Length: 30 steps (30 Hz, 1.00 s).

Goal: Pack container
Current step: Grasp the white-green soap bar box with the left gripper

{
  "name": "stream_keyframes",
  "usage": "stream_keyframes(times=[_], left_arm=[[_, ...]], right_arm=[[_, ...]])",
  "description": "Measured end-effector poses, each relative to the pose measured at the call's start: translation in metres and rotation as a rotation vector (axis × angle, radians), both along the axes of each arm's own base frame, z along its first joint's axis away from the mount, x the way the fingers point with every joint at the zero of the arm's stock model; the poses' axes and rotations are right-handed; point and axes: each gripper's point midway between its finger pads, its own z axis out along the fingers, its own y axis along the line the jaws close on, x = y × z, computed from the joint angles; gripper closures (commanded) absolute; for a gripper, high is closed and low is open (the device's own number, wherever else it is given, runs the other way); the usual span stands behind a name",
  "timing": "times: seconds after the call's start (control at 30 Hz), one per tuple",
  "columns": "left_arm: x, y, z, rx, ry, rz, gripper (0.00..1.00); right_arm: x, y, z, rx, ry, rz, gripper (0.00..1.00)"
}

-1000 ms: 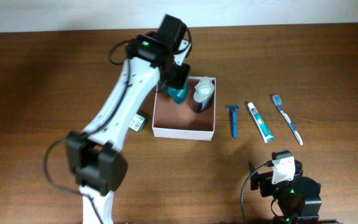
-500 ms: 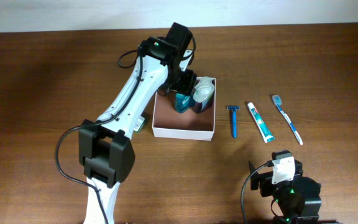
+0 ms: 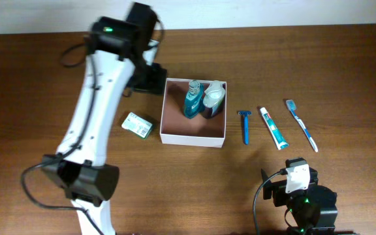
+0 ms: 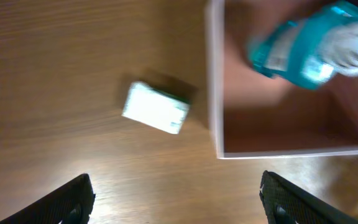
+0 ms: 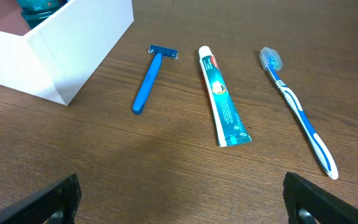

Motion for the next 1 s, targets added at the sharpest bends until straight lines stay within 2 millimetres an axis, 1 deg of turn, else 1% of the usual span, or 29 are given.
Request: stream_keyframes(times=[0.07, 0.13, 0.17, 0.23, 0.3, 0.33, 0.37, 0.4, 0.47, 0.5, 0.57, 0.63, 0.67, 0.73, 0.8, 0.9, 0.93, 1.0], left_arm=[[0.002, 0.019, 0.000, 0.015, 0.001, 0.043, 0.13], [0.001, 0.037, -0.011, 0.028, 0.036, 0.086, 0.13], [0.003, 0.045, -0.019, 0.030, 0.052, 0.106, 0.13], [0.007, 0.058, -0.042, 0.023, 0.084, 0.144, 0.13], [0.010, 0.065, -0.071, -0.005, 0.121, 0.173, 0.13], [0.011, 0.065, -0.089, -0.034, 0.139, 0.186, 0.13], [0.007, 0.063, -0.106, -0.058, 0.169, 0.197, 0.13], [0.008, 0.058, -0.123, -0.089, 0.182, 0.216, 0.14], [0.011, 0.047, -0.150, -0.151, 0.180, 0.264, 0.14], [-0.002, 0.037, -0.176, -0.197, 0.234, 0.336, 0.14], [0.000, 0.032, -0.189, -0.232, 0.222, 0.400, 0.14], [-0.004, 0.031, -0.201, -0.243, 0.234, 0.465, 0.13], [-0.009, 0.032, -0.206, -0.240, 0.249, 0.497, 0.08], [-0.018, 0.034, -0.215, -0.231, 0.275, 0.569, 0.03], [-0.024, 0.038, -0.225, -0.213, 0.285, 0.637, 0.01], [-0.024, 0.041, -0.235, -0.207, 0.264, 0.707, 0.03], [-0.023, 0.041, -0.235, -0.208, 0.254, 0.723, 0.04], [-0.022, 0.043, -0.235, -0.206, 0.239, 0.746, 0.11]], right_arm=[[0.000, 0.000, 0.000, -0.001, 0.000, 0.000, 0.01], [0.000, 0.000, 0.000, -0.001, 0.000, 0.000, 0.01], [0.000, 0.000, 0.000, -0.001, -0.001, 0.000, 0.01], [0.000, 0.000, 0.000, -0.001, 0.000, 0.000, 0.01], [0.000, 0.000, 0.000, -0.001, 0.000, 0.000, 0.01], [0.000, 0.000, 0.000, -0.001, -0.001, 0.001, 0.01], [0.000, 0.000, 0.000, -0.001, 0.000, 0.001, 0.01], [0.000, 0.000, 0.000, -0.001, 0.000, 0.000, 0.01], [0.000, 0.000, 0.000, -0.001, -0.001, 0.000, 0.02], [0.000, 0.000, 0.000, -0.001, 0.000, 0.000, 0.01], [0.000, 0.000, 0.000, -0.001, 0.000, 0.000, 0.01], [0.000, 0.000, 0.000, -0.001, -0.001, 0.001, 0.01], [0.000, 0.000, 0.000, -0.001, 0.000, 0.000, 0.01], [0.000, 0.000, 0.000, -0.001, 0.000, 0.000, 0.01], [0.000, 0.000, 0.000, -0.001, -0.001, 0.001, 0.01], [0.000, 0.000, 0.000, -0.001, 0.000, 0.000, 0.01], [0.000, 0.000, 0.000, -0.001, -0.001, 0.001, 0.01], [0.000, 0.000, 0.000, -0.001, 0.000, 0.000, 0.01]])
